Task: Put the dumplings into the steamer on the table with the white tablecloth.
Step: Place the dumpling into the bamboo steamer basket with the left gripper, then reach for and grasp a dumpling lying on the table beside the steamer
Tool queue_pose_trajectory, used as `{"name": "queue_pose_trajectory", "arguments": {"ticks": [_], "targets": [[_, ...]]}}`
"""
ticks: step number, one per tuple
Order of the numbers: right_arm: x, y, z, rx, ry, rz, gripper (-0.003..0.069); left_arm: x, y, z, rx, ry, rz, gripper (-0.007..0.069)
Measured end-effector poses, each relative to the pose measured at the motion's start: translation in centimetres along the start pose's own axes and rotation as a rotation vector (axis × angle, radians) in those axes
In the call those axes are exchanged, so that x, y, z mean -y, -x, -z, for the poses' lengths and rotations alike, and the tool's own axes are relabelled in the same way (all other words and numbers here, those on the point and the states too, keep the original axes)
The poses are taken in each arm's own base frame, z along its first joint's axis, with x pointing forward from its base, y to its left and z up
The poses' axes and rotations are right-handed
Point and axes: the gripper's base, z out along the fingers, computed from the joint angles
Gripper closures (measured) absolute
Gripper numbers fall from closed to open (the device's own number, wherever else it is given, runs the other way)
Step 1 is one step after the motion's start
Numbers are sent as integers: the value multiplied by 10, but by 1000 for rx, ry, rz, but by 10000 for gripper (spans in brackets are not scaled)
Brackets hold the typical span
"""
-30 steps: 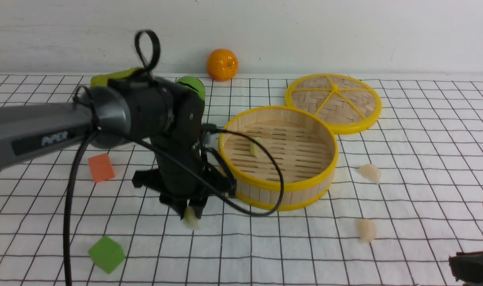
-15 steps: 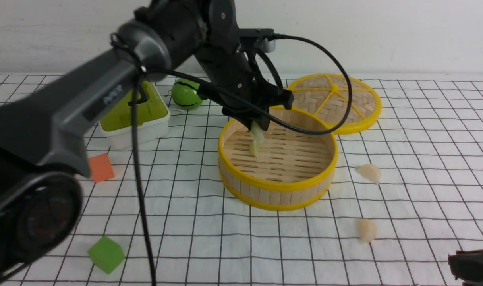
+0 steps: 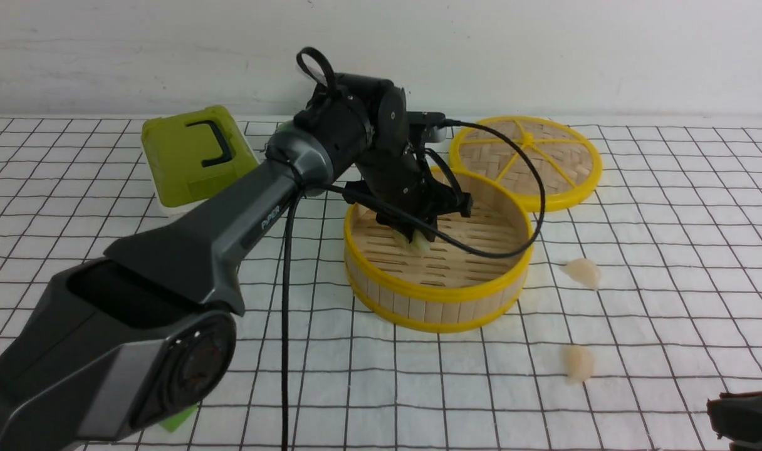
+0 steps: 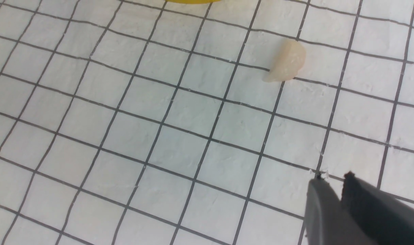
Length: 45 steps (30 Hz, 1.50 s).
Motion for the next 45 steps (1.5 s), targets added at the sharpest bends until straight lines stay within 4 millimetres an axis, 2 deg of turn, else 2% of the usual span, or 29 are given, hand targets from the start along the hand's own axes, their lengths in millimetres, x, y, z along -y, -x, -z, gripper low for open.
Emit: {"name": "queue_pose_trajectory", "arguments": {"ticks": [5,7,9,11,14,15,16,19,20,21,22,23,24,25,26,27,29,31,32,34,35,36,37,38,40,42,43,45], "targets": [[0,0,0,0,0,0,568,0,0,-1,2,-4,-25,412],[0,0,0,0,-1,1,566,1,0,-2,4,-9,-25,352],[0,0,0,0,-1,1,566,2,1,0,6,-18,-21,326],[0,0,0,0,-1,1,564,4,3,8,10,-32,-17,311],[0,0,0,0,-1,1,561,10,11,34,34,-43,-24,308],[0,0,0,0,2,-2,559,14,18,59,68,-51,-33,314],[0,0,0,0,4,-5,557,17,22,76,88,-56,-38,321],[-1,-1,0,-16,10,-9,548,27,32,154,171,-58,-74,375],[-1,-2,-1,-29,13,-14,542,30,33,190,222,-42,-100,400],[-1,-3,-2,-45,15,-24,535,31,33,214,257,-26,-118,428],[-1,-4,-5,-70,18,-41,520,32,31,255,331,4,-136,462],[-1,-3,-5,-74,20,-43,514,31,31,261,342,16,-139,468],[0,-1,-11,-111,22,-54,484,31,26,298,407,48,-144,506],[0,1,-14,-124,22,-63,469,30,22,317,438,67,-142,527],[1,7,-21,-151,20,-78,427,29,13,349,486,92,-135,561],[1,9,-22,-154,20,-81,421,29,11,353,490,94,-133,561],[4,24,-38,-194,14,-96,346,27,-12,387,501,103,-118,610],[7,36,-56,-233,8,-111,305,24,-38,406,476,106,-119,634],[8,37,-61,-245,6,-114,301,24,-43,414,485,105,-119,636],[10,53,-88,-269,-5,-132,286,16,-87,415,385,117,-119,636],[11,58,-100,-271,-14,-130,285,13,-102,413,355,121,-114,636],[12,57,-102,-277,-16,-131,285,11,-110,412,338,122,-109,636],[13,62,-113,-278,-25,-131,285,7,-132,414,329,122,-99,636],[14,71,-130,-273,-38,-128,285,-1,-159,400,309,124,-83,636],[17,75,-152,-297,-55,-122,285,-11,-196,387,318,131,-80,636],[21,77,-170,-309,-74,-121,285,-21,-230,375,349,157,-98,636],[21,78,-170,-306,-74,-120,285,-23,-234,374,345,162,-101,636],[26,78,-190,-312,-92,-127,285,-36,-270,360,342,214,-131,636]]}}
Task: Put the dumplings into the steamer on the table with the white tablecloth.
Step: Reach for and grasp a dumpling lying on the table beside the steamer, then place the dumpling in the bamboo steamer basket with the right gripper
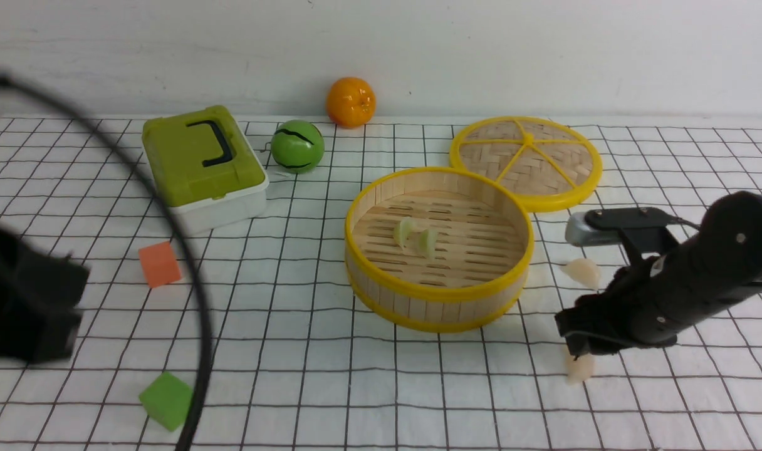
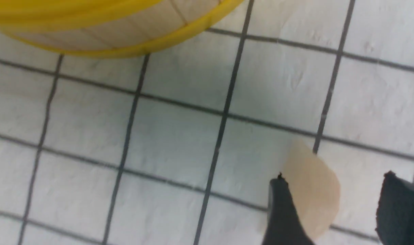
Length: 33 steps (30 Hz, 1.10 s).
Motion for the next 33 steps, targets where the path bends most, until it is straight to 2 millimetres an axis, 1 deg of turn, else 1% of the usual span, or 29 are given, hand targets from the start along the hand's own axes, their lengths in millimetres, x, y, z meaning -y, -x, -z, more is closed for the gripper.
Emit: {"name": "queue_pose_trajectory", "arguments": {"ticks": [1,2,3,4,5,6,7,8,9,11,12,13,15,16,17,18,20,22,23,24,25,26,27,28,29,31,33], "targets": [[0,-1,-2,-6,-1,0,285,-1,-3,0,-2,4,-2,636],[2,0,-15,-25,-9,-6,288,-5,-29,-2,-19,36,-19,636],[3,0,-16,-27,-10,-7,290,-5,-29,-2,-18,40,-20,636],[3,-1,-22,-40,-14,-4,313,-8,-46,-1,-24,57,-17,636],[3,0,-23,-41,-14,-5,334,-9,-57,-2,-33,66,-14,636],[4,0,-23,-45,-16,-2,377,-10,-70,-5,-47,74,-11,636],[4,0,-23,-45,-16,-2,394,-10,-71,-5,-47,75,-12,636],[4,0,-23,-46,-16,-3,445,-11,-82,-5,-51,78,-6,636],[3,0,-21,-45,-14,-2,479,-12,-89,-5,-48,80,0,636],[2,-1,-15,-67,-12,7,480,-12,-99,-8,-57,83,17,636],[1,-2,-10,-83,-9,12,480,-12,-103,-9,-60,83,28,636],[-1,1,0,-78,-4,23,482,-12,-109,-12,-61,85,43,636],[-6,11,19,-38,9,33,487,-12,-114,-14,-39,85,44,636],[-9,18,31,-3,17,38,489,-12,-116,-15,-21,82,45,636],[-14,31,47,54,32,46,491,-12,-116,-16,16,76,48,636],[-20,40,59,97,45,58,491,-12,-116,-16,49,67,53,636],[-34,57,75,173,70,88,491,-11,-115,-15,107,51,68,636],[-52,72,80,227,100,121,491,-10,-115,-14,154,37,88,636],[-59,76,79,236,112,133,491,-10,-115,-14,165,33,96,636],[-72,87,71,247,131,156,491,-10,-114,-14,176,31,102,636],[-74,88,69,248,132,159,491,-10,-114,-14,178,31,101,636],[-81,94,59,245,140,170,491,-10,-114,-14,181,30,103,636],[-85,99,54,249,142,179,491,-10,-114,-14,182,30,105,636],[-91,104,34,226,138,193,491,-10,-115,-14,185,29,108,636],[-93,107,23,218,132,204,491,-10,-115,-14,185,29,110,636],[-94,113,-4,190,114,219,491,-10,-115,-14,183,30,109,636],[-93,116,-22,175,99,232,491,-10,-115,-14,183,30,109,636]]}}
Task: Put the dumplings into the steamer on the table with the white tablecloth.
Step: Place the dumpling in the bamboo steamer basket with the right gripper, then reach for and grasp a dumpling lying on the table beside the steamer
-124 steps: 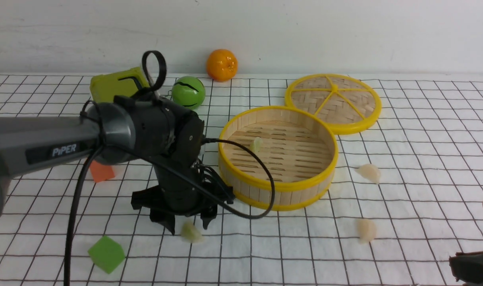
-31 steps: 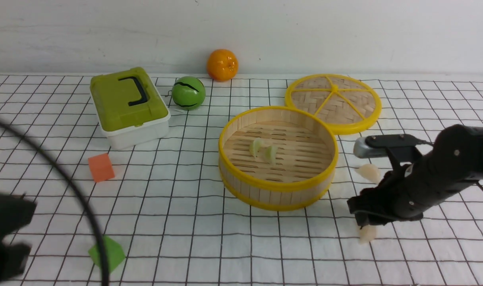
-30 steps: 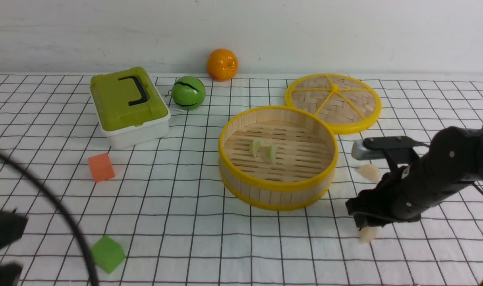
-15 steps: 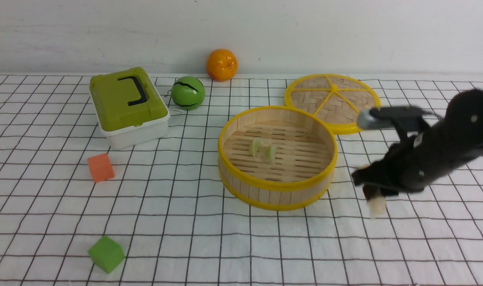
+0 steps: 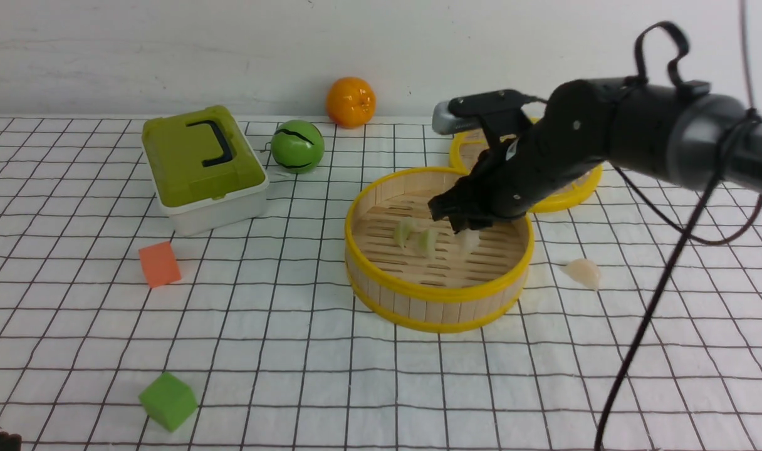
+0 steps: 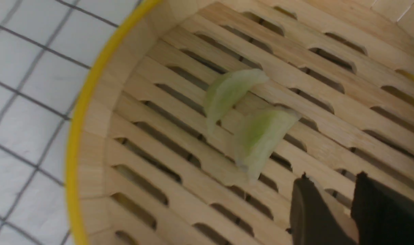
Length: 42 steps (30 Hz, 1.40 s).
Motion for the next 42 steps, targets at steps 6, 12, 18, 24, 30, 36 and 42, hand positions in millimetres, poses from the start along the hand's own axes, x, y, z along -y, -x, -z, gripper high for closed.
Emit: {"name": "queue_pose_trajectory", "arguments": {"ticks": [6,12,18,24,30,36,42], "targets": [[6,-3,-34,-12,-19,14,491,1,-2,-2,8,-5,-3,636],[8,-1,-39,9,-29,27,470,1,-8,-7,2,-10,-7,636],[7,5,-31,19,-44,58,337,2,-6,-7,20,-18,-7,636],[11,25,39,21,-153,198,271,2,-6,-7,29,-22,-6,633],[70,15,52,-89,-259,104,267,3,-5,-7,38,-26,-6,629],[127,-17,21,-220,-179,-23,267,2,-5,-7,39,-24,-8,629],[139,-26,-7,-185,-63,-50,274,2,-5,-7,40,-24,-9,627]]}}
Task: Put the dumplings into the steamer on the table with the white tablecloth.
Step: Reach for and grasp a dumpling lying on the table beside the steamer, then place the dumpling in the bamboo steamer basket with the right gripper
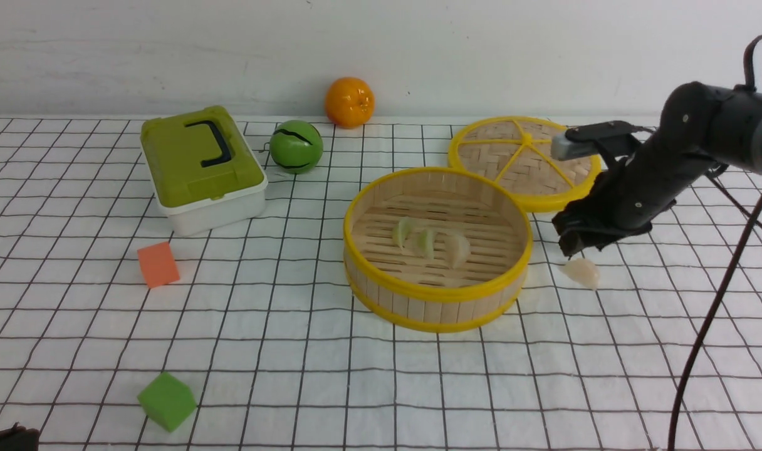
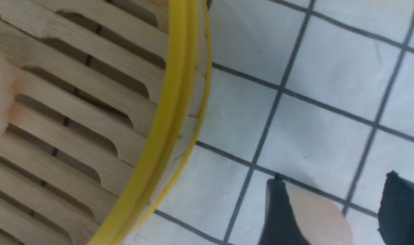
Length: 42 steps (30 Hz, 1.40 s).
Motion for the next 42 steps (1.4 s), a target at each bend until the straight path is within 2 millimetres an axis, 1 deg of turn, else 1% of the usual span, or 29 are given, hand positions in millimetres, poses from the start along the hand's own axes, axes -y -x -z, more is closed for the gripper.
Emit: {"name": "queue_pose_trajectory", "arguments": {"ticks": [3,5,9,11,15,17,19,20,21,23,25,27,29,30,32,34,36,37,38,39,40,42], "targets": [[2,-5,-13,-32,9,15,295,0,0,0,0,1,-1,627],[3,-7,-18,-51,6,25,344,0,0,0,1,2,-3,627],[4,-7,-19,-62,-4,30,438,0,0,0,1,2,-3,626],[4,-8,-18,-71,-7,31,469,0,0,0,1,2,-3,624],[3,-11,-11,-112,-3,22,470,0,0,0,1,2,-3,622],[1,-11,-4,-132,-1,19,470,0,0,0,1,2,-3,622],[-2,-5,17,-100,-6,17,472,0,0,0,1,2,-3,622],[-2,-5,17,-98,-5,16,473,0,0,0,1,2,-3,622],[-6,2,36,-53,-7,18,473,0,0,0,1,2,-3,622],[-13,12,63,23,10,-2,473,0,0,0,2,1,-3,621],[-25,21,88,111,54,-29,474,0,0,0,3,1,-3,620],[-40,28,103,181,95,-28,476,0,0,0,4,1,-3,619],[-49,32,104,209,118,-22,475,0,0,0,4,1,-3,617],[-67,36,101,244,160,-16,475,0,0,0,4,1,-3,616],[-84,38,86,246,188,-2,475,0,0,0,4,1,-3,616],[-93,38,75,237,198,8,475,0,0,0,4,1,-3,616],[-105,35,48,201,202,30,475,0,0,0,5,0,-3,616],[-106,33,37,187,196,38,475,0,0,0,5,0,-3,616],[-106,33,37,187,194,39,475,0,0,0,5,0,-3,616],[-106,30,23,160,185,47,475,0,0,0,5,0,-3,616],[-104,27,14,141,180,47,475,0,0,0,5,0,-3,615],[-102,24,2,116,173,50,475,0,0,0,4,1,-3,615]]}}
